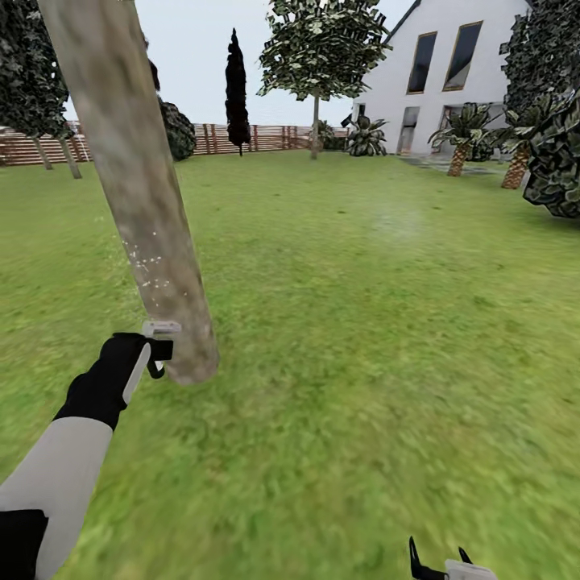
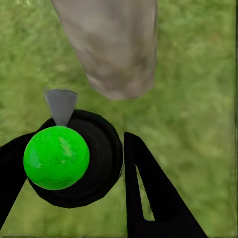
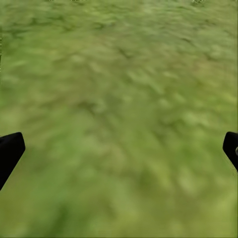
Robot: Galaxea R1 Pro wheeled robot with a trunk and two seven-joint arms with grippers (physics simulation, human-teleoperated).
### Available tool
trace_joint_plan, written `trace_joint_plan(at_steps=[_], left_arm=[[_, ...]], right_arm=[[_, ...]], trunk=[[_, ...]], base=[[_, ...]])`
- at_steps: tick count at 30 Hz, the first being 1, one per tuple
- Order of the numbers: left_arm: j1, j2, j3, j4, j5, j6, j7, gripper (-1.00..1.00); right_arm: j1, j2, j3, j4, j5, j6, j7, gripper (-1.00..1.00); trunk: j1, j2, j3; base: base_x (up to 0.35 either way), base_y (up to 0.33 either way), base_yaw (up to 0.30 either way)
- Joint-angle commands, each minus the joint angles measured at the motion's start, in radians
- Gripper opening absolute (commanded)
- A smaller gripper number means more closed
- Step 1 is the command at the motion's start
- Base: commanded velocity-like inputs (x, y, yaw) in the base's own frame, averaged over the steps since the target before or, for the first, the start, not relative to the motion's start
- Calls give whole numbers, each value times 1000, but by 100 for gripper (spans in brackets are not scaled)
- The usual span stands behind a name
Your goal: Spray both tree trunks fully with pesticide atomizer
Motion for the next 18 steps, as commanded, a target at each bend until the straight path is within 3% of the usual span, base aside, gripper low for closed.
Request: trace_joint_plan(at_steps=[1, 5, 8, 18], left_arm=[[0, -7, 1, 0, -7, 0, 0, -100], [4, -12, 2, 2, -8, 1, 1, -100], [15, -13, 3, 58, -8, -1, 1, -100], [19, -14, 4, 73, -8, -2, 1, -100]], right_arm=[[0, 0, 0, 0, 0, 0, 0, 100], [0, 0, 0, 0, 0, 0, 0, 100], [0, 0, 0, 0, 0, 0, 0, 100], [0, 1, 0, 0, 0, 0, 0, 100]], trunk=[[0, 0, 0], [0, 0, 0], [0, 0, 0], [0, 0, 0]], base=[[8, -275, 274], [94, -272, 276], [197, -230, 213], [215, -211, 12]])
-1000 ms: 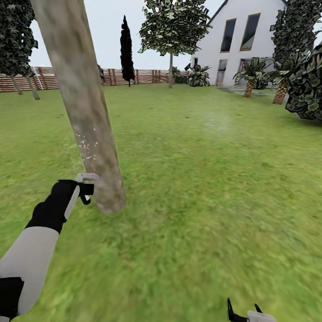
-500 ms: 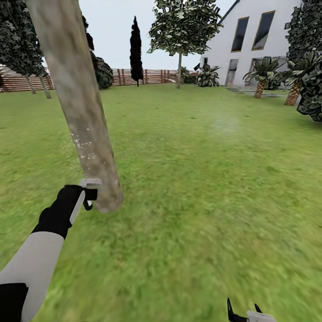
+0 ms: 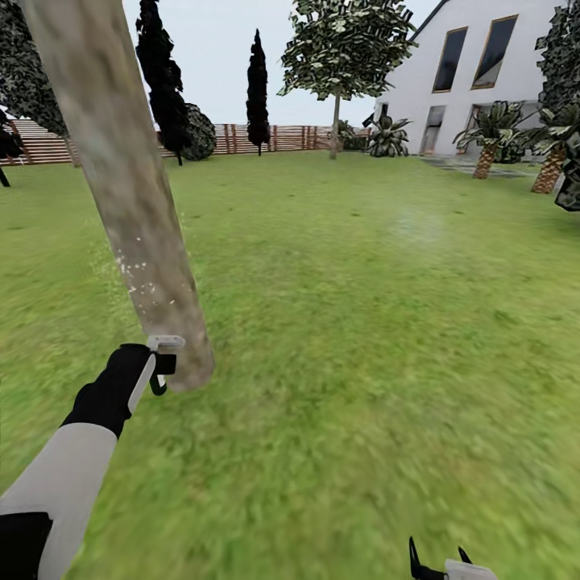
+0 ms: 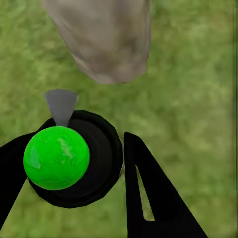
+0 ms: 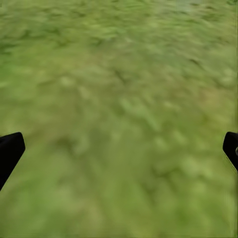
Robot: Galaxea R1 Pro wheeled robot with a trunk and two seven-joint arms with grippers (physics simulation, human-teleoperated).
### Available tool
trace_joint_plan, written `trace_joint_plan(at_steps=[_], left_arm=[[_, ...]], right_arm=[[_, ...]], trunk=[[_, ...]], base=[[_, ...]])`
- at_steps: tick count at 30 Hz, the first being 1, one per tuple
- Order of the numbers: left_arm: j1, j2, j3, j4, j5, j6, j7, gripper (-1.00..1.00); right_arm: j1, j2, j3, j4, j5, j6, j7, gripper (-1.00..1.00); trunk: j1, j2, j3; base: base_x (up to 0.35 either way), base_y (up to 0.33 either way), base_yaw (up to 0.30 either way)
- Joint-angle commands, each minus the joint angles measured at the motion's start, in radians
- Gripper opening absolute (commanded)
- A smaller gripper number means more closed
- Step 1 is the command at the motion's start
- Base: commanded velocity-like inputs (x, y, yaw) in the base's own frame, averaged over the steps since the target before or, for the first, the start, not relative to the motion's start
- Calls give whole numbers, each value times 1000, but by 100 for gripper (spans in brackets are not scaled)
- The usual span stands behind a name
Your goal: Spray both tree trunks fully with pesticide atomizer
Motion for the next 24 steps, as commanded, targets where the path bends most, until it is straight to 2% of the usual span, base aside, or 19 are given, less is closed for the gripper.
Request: trace_joint_plan(at_steps=[1, 8, 19, 20, 21, 22, 24], left_arm=[[0, 0, 0, -2, -1, 0, -1, -100], [0, 0, 0, -9, 0, 0, 1, -100], [1, 3, 0, -3, -6, -3, 4, -100], [2, 5, 0, 0, -7, -13, 8, -100], [22, 5, 0, 5, -5, -94, 45, -100], [41, 3, 0, 6, -2, -111, 62, -100], [114, -2, 6, 7, -1, -153, 78, -100]], right_arm=[[0, 0, 0, 0, 0, 0, 0, 100], [0, 1, 0, 0, 0, 0, 0, 100], [0, -2, 0, 0, -2, 0, 0, 100], [0, -2, 0, 0, -2, 0, 0, 100], [0, -3, -1, 0, -2, 0, -1, 100], [0, -3, -1, 0, -2, 0, -1, 100], [0, -3, -1, 0, -2, 0, -1, 100]], trunk=[[0, 0, 0], [0, 0, 0], [0, 0, 0], [0, 0, 0], [0, 0, 0], [0, 0, 0], [0, 0, 0]], base=[[108, -259, 178], [48, -272, 246], [0, -276, 10], [0, -277, 0], [0, -277, 0], [0, -277, 0], [55, -275, 0]])
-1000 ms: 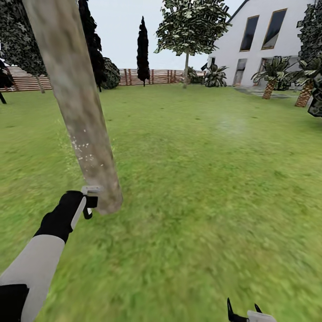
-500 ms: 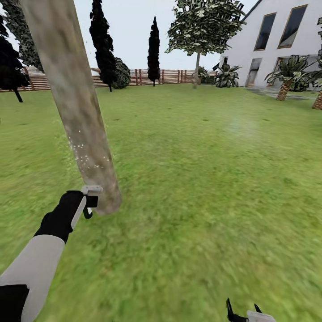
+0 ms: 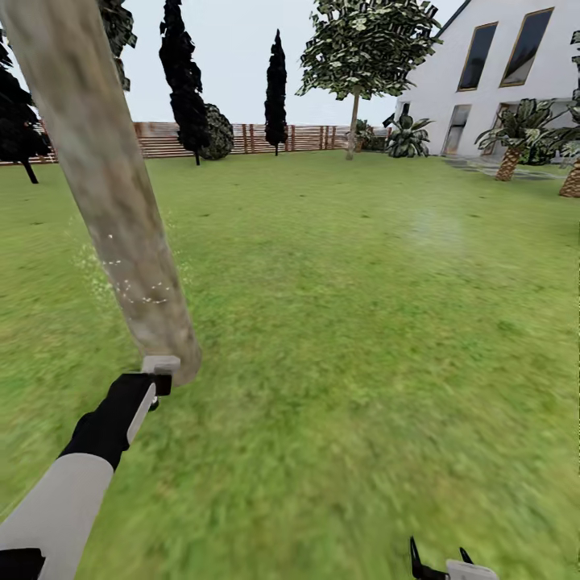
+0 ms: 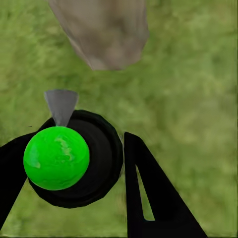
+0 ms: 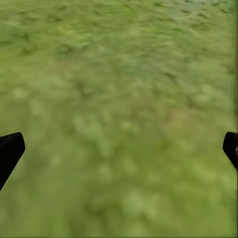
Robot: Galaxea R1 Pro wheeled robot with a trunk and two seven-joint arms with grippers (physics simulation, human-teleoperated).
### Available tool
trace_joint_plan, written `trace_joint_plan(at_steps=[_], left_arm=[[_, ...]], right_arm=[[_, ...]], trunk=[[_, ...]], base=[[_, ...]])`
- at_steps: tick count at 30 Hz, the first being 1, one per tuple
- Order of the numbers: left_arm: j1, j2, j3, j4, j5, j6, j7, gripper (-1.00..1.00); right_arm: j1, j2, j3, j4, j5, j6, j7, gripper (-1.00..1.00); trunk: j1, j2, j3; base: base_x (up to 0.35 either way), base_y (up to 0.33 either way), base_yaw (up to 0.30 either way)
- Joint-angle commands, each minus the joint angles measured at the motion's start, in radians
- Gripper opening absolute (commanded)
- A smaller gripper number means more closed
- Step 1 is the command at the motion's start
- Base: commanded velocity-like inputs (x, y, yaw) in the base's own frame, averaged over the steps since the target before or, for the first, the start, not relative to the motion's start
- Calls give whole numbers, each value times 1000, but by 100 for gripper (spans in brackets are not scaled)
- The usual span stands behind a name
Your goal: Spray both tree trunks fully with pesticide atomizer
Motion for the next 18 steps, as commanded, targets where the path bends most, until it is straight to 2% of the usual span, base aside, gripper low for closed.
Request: trace_joint_plan(at_steps=[1, 3, 6, 7, 12, 18], left_arm=[[32, -1, 16, 0, -3, -34, 2, -100], [73, -4, 53, -2, -3, -86, 4, -100], [89, -1, 110, 0, -4, -108, 4, -100], [90, -2, 118, 0, -4, -110, 4, -100], [91, -11, 123, -1, -4, -111, 5, -100], [91, -8, 124, -1, -6, -111, 7, -100]], right_arm=[[0, 0, 0, 0, 0, 0, 0, 100], [0, 0, 0, 0, 0, 0, 1, 100], [0, 1, 1, 0, 0, 0, 1, 100], [0, 2, 1, 0, 0, 0, 1, 100], [0, 4, 1, 0, 0, 0, 1, 100], [0, 4, 1, 0, 0, -1, 1, 100]], trunk=[[0, 0, 0], [0, 0, 0], [0, 0, 0], [0, 0, 0], [0, 0, 0], [0, 0, 0]], base=[[143, -246, 0], [222, -199, 0], [265, -175, 0], [277, -169, 6], [280, -168, 223], [280, -168, 277]])
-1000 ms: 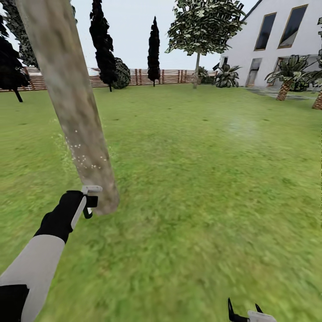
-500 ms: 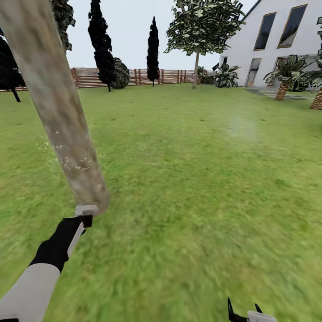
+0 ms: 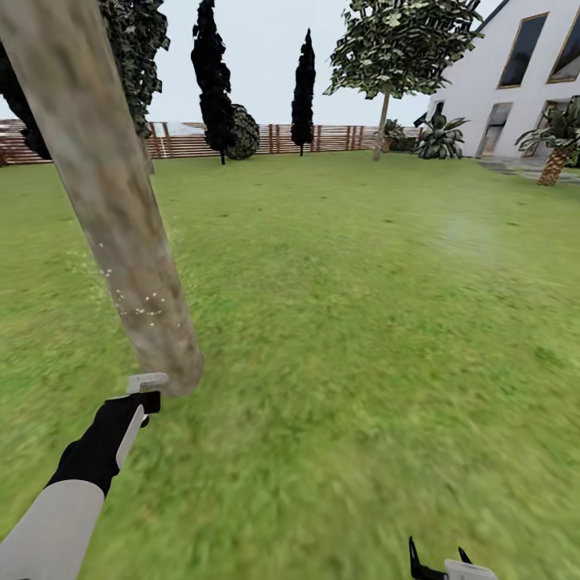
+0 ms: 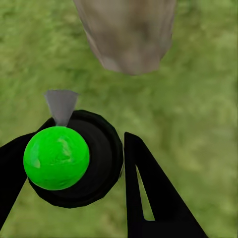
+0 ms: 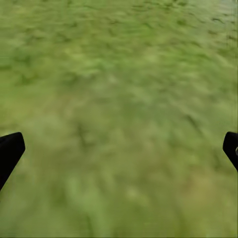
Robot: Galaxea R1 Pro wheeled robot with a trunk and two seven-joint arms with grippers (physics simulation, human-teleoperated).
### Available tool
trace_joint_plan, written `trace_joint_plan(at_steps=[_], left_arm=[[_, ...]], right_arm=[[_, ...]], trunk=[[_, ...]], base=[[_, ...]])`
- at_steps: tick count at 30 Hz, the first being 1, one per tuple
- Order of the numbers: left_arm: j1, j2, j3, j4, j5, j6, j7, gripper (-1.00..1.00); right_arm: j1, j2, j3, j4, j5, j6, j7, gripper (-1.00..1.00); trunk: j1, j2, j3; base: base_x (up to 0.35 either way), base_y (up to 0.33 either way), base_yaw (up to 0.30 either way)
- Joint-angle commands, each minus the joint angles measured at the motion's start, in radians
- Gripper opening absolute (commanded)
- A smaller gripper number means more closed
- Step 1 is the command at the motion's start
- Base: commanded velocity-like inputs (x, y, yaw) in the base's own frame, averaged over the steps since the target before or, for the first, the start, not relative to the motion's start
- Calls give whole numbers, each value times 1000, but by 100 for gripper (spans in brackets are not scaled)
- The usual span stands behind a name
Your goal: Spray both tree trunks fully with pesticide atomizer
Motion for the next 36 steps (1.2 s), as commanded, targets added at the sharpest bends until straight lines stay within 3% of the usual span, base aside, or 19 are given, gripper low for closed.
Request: trace_joint_plan(at_steps=[1, 12, 23, 36], left_arm=[[0, 0, 0, 0, -1, 0, 0, -100], [0, -2, 0, -2, 1, 2, 0, -100], [0, -3, 0, -2, 1, 2, 0, -100], [0, -5, -1, -2, 4, 2, 0, -100]], right_arm=[[0, 0, 0, 0, 0, 0, 0, 100], [0, 0, 0, 0, 0, 1, 0, 100], [0, 0, 0, 0, 0, 0, 0, 100], [0, 0, 0, 0, 0, 1, 0, 100]], trunk=[[0, 0, 0], [0, 0, 0], [0, 0, 0], [0, 0, 0]], base=[[278, -169, 278], [176, -230, 277], [145, -246, 26], [46, -269, 272]])
